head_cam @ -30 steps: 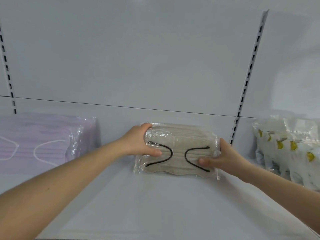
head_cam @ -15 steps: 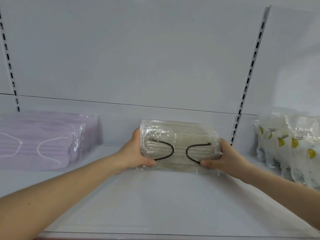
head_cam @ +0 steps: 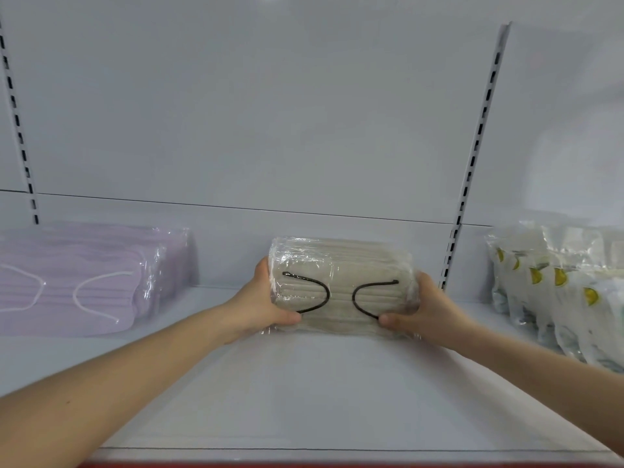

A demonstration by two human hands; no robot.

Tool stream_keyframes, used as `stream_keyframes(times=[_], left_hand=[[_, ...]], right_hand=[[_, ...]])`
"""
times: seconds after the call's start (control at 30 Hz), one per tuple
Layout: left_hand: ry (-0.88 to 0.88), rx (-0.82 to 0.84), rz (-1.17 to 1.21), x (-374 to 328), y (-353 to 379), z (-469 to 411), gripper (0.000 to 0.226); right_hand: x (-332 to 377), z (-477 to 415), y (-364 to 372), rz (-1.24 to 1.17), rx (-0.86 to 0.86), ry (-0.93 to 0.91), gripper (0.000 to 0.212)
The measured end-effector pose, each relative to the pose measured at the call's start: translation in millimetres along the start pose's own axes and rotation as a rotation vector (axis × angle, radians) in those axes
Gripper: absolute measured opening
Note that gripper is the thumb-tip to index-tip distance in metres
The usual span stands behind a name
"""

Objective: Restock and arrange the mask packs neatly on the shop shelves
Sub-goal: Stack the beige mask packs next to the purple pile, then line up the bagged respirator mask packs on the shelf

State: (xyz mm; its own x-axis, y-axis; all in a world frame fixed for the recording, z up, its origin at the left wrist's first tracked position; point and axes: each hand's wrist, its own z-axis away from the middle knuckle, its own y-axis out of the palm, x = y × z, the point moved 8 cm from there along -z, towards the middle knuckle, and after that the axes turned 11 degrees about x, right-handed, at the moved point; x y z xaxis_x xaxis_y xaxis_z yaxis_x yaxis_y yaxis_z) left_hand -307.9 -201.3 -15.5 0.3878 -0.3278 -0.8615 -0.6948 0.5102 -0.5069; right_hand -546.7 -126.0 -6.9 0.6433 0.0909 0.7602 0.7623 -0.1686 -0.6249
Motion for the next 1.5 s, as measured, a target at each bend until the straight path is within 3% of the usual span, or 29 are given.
stream_keyframes(times=[0.13,0.2,0.33,0.4,0.53,0.6,0.67,0.83,1.0,1.13,1.5], left_hand=[[-0.021,-0.021,-0.013,-0.3,0.0,0.7,0.084],[-0.035,-0.033,-0.018,-0.2,-1.5,1.4,0.084],[-0.070,-0.044,-0.040,3.7,-6.7,3.2,0.095],[-0.091,-0.046,-0.034,2.5,-8.3,7.8,0.095],[-0.129,-0.109,-0.130,-12.3,-13.2,28.1,0.100],[-0.113,-0.152,-0.270,-24.4,-16.4,40.1,0.084],[-0.063,-0.196,-0.447,-37.5,-16.7,51.1,0.057],[0.183,-0.191,-0.796,-71.2,24.2,77.9,0.045],[0.256,-0.011,-0.795,-88.6,86.0,95.4,0.066],[0.384,0.020,-0.716,-114.2,116.0,98.1,0.050],[0.576,0.108,-0.594,-214.7,269.2,97.8,0.051]], right_hand=[[3.0,1.9,1.1,-0.010,0.049,-0.003,0.069],[7.3,7.2,0.3,-0.050,0.043,-0.002,0.051],[2.5,8.0,-3.1,-0.045,0.025,0.039,0.047],[-4.8,7.8,-4.1,-0.025,0.040,0.116,0.056],[-3.7,14.3,-12.7,0.056,0.018,0.203,0.095],[3.6,19.5,-21.5,0.103,-0.039,0.189,0.098],[11.6,27.0,-28.4,0.153,-0.092,0.168,0.088],[35.8,47.1,-32.4,0.356,-0.170,0.077,0.056],[49.7,68.1,-33.2,0.460,-0.187,0.017,0.047],[48.8,93.2,-44.0,0.470,-0.185,0.004,0.047],[-11.6,224.1,-163.2,0.611,-0.268,0.132,0.046]])
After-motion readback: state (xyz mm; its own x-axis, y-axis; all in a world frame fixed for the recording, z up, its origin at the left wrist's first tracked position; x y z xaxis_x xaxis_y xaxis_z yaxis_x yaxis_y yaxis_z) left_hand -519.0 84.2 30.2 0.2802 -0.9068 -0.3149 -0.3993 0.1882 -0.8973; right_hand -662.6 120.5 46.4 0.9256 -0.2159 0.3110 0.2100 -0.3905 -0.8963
